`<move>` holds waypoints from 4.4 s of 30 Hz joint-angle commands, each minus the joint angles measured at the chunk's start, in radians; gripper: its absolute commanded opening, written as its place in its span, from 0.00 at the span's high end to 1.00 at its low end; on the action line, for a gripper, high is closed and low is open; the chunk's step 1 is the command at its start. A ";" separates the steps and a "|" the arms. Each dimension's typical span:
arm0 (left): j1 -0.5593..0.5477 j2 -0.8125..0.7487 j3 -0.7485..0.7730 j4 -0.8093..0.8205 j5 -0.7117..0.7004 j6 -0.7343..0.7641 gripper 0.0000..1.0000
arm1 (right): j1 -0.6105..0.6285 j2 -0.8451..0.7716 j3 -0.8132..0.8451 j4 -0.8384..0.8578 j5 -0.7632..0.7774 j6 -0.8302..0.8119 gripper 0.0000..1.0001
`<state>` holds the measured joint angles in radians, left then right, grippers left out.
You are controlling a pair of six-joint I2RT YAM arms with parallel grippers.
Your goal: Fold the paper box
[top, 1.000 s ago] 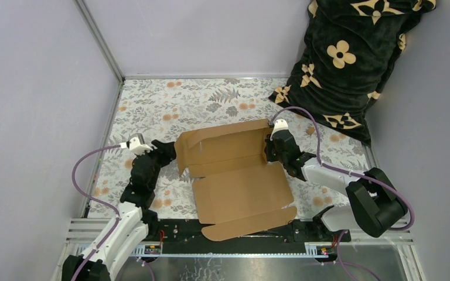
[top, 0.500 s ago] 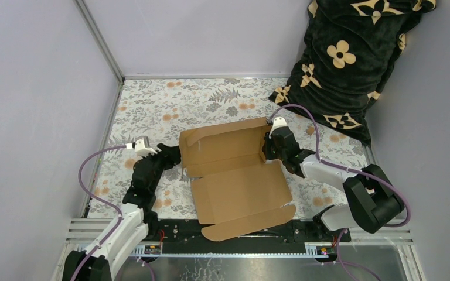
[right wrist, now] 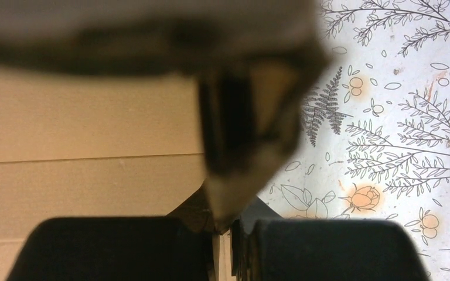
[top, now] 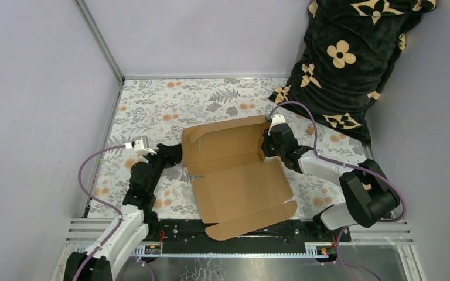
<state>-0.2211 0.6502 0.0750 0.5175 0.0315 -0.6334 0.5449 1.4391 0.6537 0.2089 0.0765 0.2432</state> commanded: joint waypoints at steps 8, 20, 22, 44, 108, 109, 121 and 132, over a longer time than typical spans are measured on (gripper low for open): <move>-0.001 -0.093 -0.067 0.024 0.039 -0.008 0.29 | 0.010 0.010 -0.031 -0.019 0.032 0.014 0.95; -0.005 -0.019 -0.073 0.095 0.065 -0.035 0.31 | 0.072 -0.010 -0.092 0.115 0.238 0.034 0.95; -0.006 -0.042 -0.073 0.061 0.054 -0.035 0.32 | 0.076 -0.011 -0.110 0.153 0.249 0.035 0.95; -0.044 -0.105 0.296 -0.578 -0.296 -0.143 0.53 | 0.126 0.009 -0.137 0.192 0.445 0.047 0.95; -0.371 0.420 0.410 -0.103 -0.468 -0.123 0.91 | 0.165 0.010 -0.132 0.181 0.464 0.033 0.95; -0.371 0.420 0.406 -0.094 -0.468 -0.126 0.91 | 0.164 0.008 -0.133 0.182 0.463 0.034 0.95; -0.371 0.470 0.374 0.029 -0.429 -0.190 0.91 | 0.166 -0.007 -0.140 0.185 0.457 0.031 0.95; -0.371 0.476 0.325 0.123 -0.400 -0.254 0.91 | 0.175 -0.015 -0.145 0.187 0.454 0.034 0.95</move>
<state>-0.5884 1.1225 0.4149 0.5274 -0.3817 -0.8486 0.7010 1.4422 0.5217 0.4309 0.5385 0.2810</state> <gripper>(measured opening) 0.090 0.088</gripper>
